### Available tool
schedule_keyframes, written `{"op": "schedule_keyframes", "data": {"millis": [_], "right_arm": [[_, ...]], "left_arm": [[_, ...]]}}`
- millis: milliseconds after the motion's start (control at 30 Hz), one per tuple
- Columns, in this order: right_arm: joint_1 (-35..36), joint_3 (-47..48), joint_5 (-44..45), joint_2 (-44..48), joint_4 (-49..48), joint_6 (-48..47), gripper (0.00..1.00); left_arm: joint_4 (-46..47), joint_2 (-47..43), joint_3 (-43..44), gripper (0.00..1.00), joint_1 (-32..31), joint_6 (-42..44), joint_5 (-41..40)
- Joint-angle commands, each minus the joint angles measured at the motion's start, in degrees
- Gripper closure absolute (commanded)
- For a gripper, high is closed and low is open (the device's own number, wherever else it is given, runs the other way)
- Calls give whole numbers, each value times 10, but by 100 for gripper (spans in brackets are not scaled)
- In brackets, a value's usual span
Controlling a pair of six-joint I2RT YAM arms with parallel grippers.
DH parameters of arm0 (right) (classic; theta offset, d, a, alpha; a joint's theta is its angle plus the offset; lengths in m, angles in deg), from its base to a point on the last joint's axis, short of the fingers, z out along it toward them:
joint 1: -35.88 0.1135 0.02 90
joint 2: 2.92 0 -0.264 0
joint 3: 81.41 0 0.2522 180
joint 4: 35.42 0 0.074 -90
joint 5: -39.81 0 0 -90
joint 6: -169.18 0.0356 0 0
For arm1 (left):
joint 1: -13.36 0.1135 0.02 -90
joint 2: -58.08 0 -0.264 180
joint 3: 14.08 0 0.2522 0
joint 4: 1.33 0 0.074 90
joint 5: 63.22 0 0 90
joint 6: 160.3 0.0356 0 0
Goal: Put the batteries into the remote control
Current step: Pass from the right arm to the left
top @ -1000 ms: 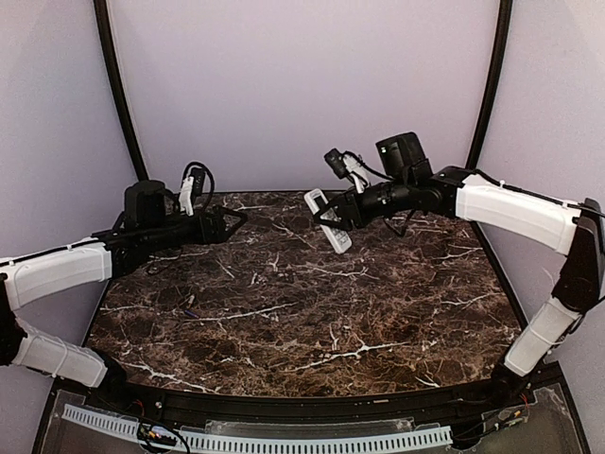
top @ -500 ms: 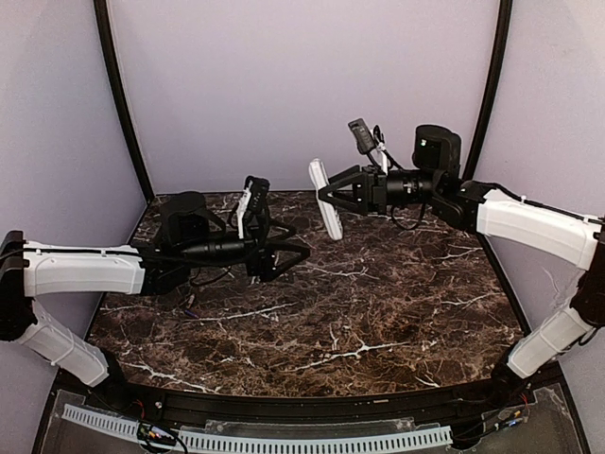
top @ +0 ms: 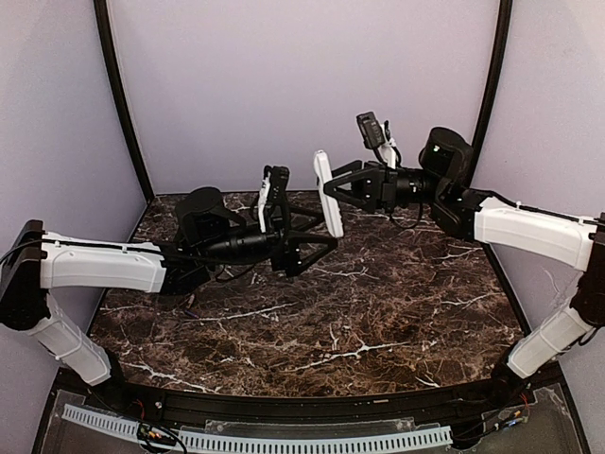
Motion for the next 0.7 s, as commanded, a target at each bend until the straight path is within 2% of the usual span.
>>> {"op": "schedule_keyframes", "data": {"millis": [0, 233, 467, 667], "right_arm": [[-1, -14, -13, -4, -67, 28, 69], [4, -23, -13, -7, -81, 31, 69], [5, -36, -8, -3, -82, 24, 68], [5, -43, -7, 0, -83, 22, 68]], "left_arm": [[34, 16, 18, 0, -5, -21, -16], [53, 36, 37, 0, -15, -24, -4], [61, 48, 53, 16, -18, -32, -2], [55, 53, 55, 29, -18, -32, -35]]}}
